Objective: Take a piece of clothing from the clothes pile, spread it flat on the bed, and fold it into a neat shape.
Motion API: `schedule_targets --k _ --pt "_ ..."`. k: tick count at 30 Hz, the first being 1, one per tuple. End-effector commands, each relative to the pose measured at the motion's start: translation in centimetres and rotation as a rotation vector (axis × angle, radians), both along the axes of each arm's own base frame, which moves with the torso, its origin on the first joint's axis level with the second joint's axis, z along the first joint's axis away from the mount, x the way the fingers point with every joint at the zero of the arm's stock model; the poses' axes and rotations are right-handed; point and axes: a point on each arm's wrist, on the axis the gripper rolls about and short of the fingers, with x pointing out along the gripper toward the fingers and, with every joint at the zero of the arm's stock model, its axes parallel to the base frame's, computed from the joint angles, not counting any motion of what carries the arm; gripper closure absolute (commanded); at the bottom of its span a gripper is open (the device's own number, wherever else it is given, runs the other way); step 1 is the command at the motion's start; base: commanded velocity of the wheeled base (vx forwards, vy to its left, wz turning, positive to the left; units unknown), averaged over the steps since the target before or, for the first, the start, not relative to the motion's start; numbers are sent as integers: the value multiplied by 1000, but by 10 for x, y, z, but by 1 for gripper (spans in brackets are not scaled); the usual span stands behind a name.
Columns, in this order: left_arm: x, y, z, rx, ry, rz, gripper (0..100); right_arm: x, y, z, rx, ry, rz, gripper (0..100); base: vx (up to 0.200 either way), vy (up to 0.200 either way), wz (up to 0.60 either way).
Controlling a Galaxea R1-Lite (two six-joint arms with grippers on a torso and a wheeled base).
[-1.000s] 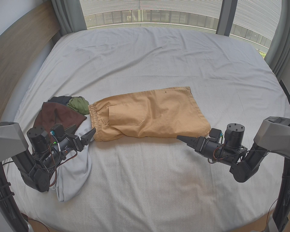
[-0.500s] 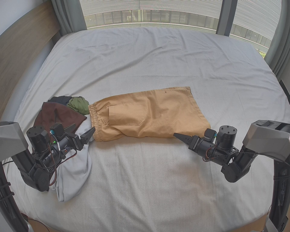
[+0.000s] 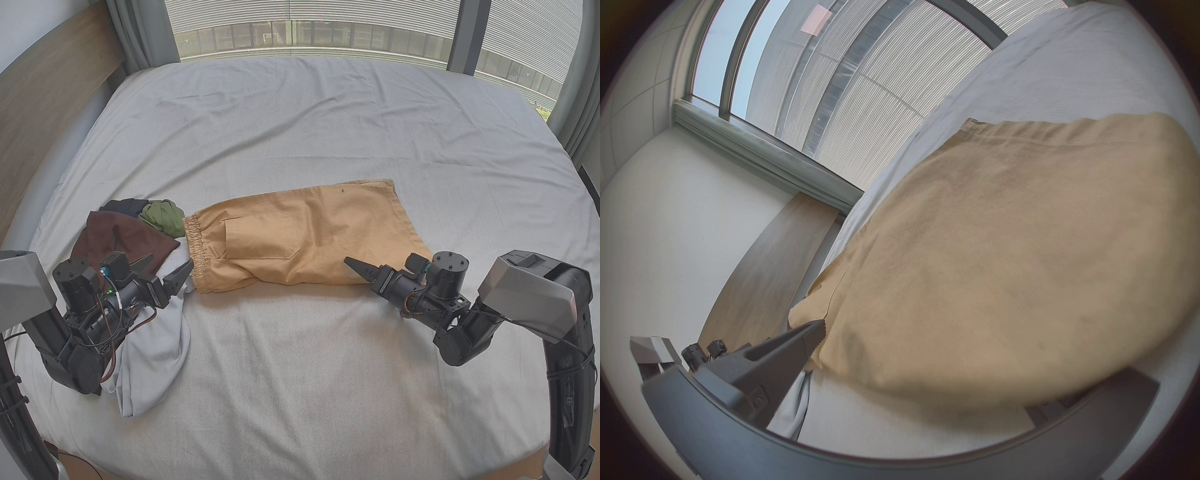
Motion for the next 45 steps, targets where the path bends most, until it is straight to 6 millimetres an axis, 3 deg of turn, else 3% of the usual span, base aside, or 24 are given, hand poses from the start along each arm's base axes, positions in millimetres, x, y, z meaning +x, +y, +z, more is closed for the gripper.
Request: schedule_targets --k 1,6,19,20,27,34,45 --pt "2 1 2 -3 -9 5 0 16 13 -11 0 -5 -6 0 0 0 0" --pt "2 3 2 -5 -11 8 0 29 20 -5 17 -54 -30 0 0 0 0" --pt "2 4 2 -5 -11 11 0 29 37 -13 -17 -73 -26 0 0 0 0" --pt "2 4 3 -5 -13 11 0 28 38 -13 -17 -73 -25 100 0 0 0" --pt "4 5 4 -7 -18 16 0 24 35 -11 -34 -70 -34 100 0 0 0" --pt "5 5 4 -7 -23 17 0 10 28 9 -68 -95 -54 100 0 0 0" --pt "7 8 5 -7 -28 27 0 -21 15 3 -188 -69 -40 100 0 0 0"
